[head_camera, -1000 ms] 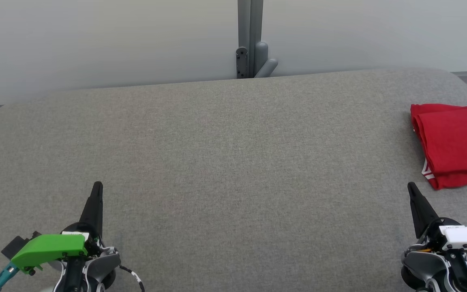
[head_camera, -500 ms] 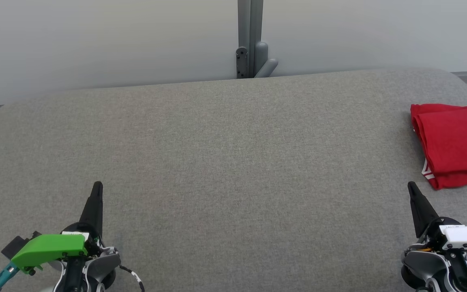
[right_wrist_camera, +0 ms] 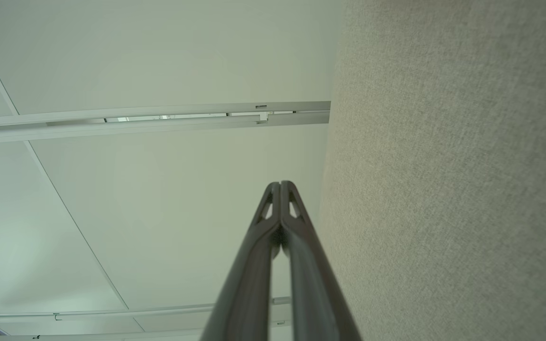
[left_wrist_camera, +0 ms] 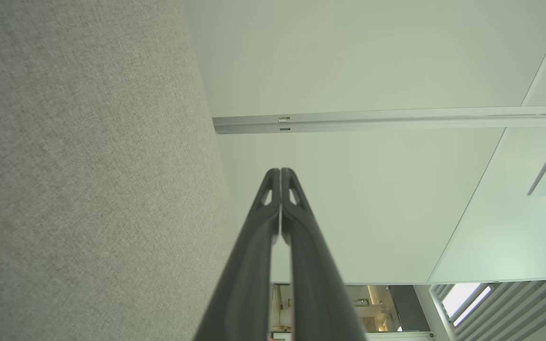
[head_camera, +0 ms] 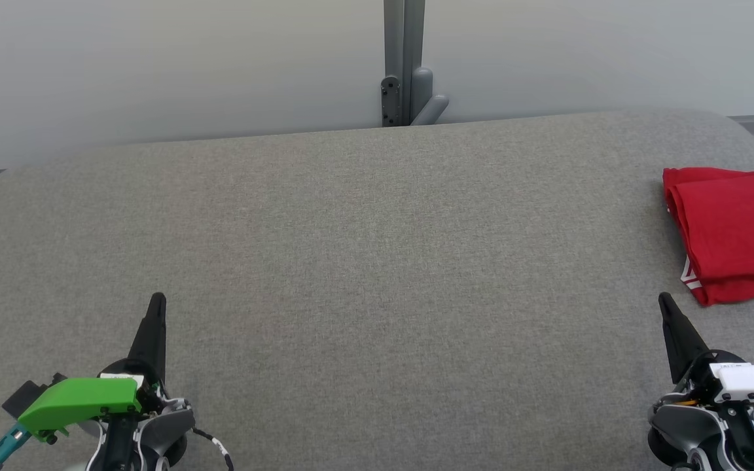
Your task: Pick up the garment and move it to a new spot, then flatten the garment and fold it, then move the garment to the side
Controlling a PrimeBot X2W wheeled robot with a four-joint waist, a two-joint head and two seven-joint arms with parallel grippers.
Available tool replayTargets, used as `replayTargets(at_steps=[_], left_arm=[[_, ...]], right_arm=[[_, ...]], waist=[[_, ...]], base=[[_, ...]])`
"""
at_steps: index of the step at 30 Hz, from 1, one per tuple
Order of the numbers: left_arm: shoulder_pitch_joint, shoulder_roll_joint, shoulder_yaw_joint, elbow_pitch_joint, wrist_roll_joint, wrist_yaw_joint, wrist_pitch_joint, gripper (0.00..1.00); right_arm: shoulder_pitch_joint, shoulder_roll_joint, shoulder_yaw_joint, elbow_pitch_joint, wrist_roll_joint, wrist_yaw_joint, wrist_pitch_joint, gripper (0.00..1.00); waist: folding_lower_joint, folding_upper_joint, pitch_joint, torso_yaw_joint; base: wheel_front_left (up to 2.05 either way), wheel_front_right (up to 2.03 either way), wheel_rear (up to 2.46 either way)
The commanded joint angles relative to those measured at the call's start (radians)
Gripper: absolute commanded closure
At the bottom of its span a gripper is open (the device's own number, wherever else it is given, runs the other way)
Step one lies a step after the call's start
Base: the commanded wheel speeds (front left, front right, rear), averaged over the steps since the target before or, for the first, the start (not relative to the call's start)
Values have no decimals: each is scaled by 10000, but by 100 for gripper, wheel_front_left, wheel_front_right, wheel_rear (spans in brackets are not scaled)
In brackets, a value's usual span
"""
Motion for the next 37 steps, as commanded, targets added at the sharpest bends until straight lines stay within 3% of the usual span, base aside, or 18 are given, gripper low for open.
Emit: replayTargets(at_steps=[1, 37], left_arm=[[-130, 30, 23, -20, -24, -60, 0, 100], [-130, 30, 21, -23, -26, -60, -2, 100]], right_arm=[[-73, -18, -29, 15, 15, 4, 42, 100], [-76, -5, -43, 16, -6, 4, 60, 100]], waist=[[0, 0, 0, 0], [0, 0, 0, 0]], base=[[0, 0, 0], [0, 0, 0]])
